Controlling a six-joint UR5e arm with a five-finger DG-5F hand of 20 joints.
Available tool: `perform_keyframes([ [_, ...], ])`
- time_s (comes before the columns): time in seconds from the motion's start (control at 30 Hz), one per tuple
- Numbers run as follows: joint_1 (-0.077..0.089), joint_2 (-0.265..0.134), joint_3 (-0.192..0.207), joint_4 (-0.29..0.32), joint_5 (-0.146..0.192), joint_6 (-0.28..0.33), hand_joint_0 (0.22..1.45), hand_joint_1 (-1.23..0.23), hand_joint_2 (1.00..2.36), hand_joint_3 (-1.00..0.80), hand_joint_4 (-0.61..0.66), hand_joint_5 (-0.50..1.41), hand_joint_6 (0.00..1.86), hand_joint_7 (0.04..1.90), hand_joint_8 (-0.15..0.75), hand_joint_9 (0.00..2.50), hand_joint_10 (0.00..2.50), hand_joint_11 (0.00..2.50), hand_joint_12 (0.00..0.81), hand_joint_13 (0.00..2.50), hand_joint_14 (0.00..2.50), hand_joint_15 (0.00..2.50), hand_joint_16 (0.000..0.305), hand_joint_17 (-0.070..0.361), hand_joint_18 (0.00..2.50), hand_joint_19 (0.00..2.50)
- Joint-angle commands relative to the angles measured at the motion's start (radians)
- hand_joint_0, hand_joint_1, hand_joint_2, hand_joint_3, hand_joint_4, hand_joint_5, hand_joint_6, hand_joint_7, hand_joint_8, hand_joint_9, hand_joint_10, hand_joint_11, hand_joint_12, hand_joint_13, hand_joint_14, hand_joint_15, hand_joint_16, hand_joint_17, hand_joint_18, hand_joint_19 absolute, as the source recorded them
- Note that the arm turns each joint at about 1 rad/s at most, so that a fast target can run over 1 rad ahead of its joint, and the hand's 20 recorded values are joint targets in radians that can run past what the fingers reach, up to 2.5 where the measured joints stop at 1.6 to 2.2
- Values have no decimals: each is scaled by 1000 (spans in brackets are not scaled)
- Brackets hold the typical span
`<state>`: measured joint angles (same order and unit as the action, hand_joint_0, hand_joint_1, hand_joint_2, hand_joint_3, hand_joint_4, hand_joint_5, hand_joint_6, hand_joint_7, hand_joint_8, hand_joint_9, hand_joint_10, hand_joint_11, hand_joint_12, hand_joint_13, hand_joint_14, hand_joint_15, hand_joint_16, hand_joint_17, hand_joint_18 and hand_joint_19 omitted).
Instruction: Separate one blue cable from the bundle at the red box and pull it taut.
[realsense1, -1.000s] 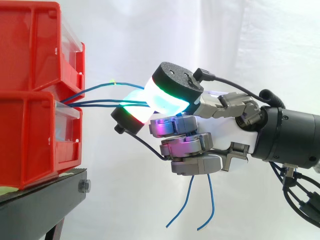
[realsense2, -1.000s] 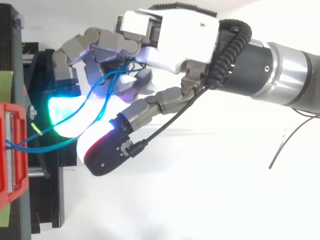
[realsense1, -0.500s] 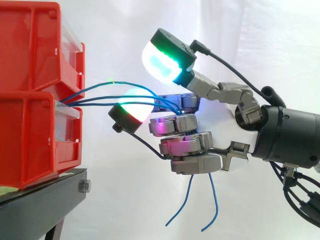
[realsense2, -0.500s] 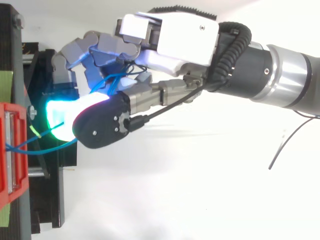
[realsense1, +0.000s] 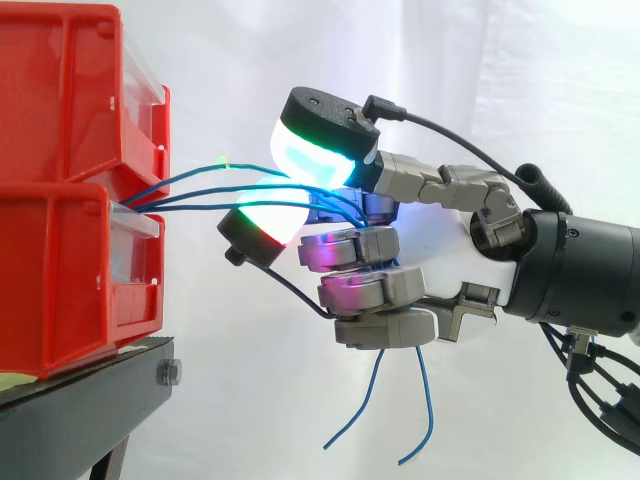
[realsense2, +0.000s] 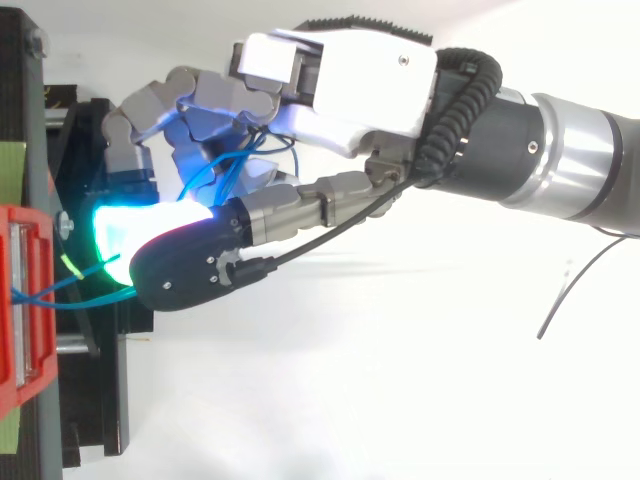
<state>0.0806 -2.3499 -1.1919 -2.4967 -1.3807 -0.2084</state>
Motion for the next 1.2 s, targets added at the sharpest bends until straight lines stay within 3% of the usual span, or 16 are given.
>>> perform_keyframes([
  [0.0,1,0,0,1,5,-3,595,-748,1018,-88,129,-148,891,1125,329,629,2500,1701,426,1080,843,1675,50,112,1315,1722],
  [0.03,1,0,0,-1,5,-3,593,-749,1018,-75,120,-143,888,1145,324,669,2500,1679,427,1095,694,1681,50,113,1291,1706],
  [0.07,1,0,0,-1,5,-3,591,-750,1019,-65,113,-141,887,1148,315,702,2353,1656,420,1106,595,1685,50,113,1272,1700],
  [0.1,1,0,0,-1,5,-3,589,-750,1019,-57,105,-138,884,1162,311,751,2106,1630,417,1137,327,1737,51,115,1243,1673],
  [0.2,2,0,0,1,5,-3,588,-750,1019,-52,94,-135,882,1174,311,799,1919,1582,425,1164,2,1760,52,117,1178,1622],
  [0.27,2,0,0,-1,5,-3,588,-750,1018,-49,81,-135,882,1174,313,832,1790,1567,431,1132,4,1646,53,119,1118,1569],
  [0.4,2,0,0,-2,5,-3,588,-753,1017,-43,54,-131,878,1164,291,983,339,1718,448,891,23,1084,58,131,938,1230],
  [0.43,2,0,0,-1,5,-3,587,-753,1017,-43,54,-131,878,1174,293,996,265,1694,446,859,25,1029,58,131,916,1223],
  [0.47,2,0,0,1,5,-3,587,-755,1016,-42,46,-130,877,1167,296,1004,0,1675,441,818,24,923,59,132,860,1134],
  [0.6,2,0,0,-1,5,-3,586,-756,1016,-43,24,-128,876,1148,315,872,15,1070,405,653,19,594,58,130,725,792],
  [0.8,2,0,0,1,5,-11,583,-760,1014,-41,18,-125,867,1155,297,690,11,624,377,565,13,412,55,125,624,617],
  [1.17,4,0,-2,-19,3,-8,583,-763,1013,-44,22,-124,864,1160,290,650,13,571,385,572,13,428,56,126,606,630],
])
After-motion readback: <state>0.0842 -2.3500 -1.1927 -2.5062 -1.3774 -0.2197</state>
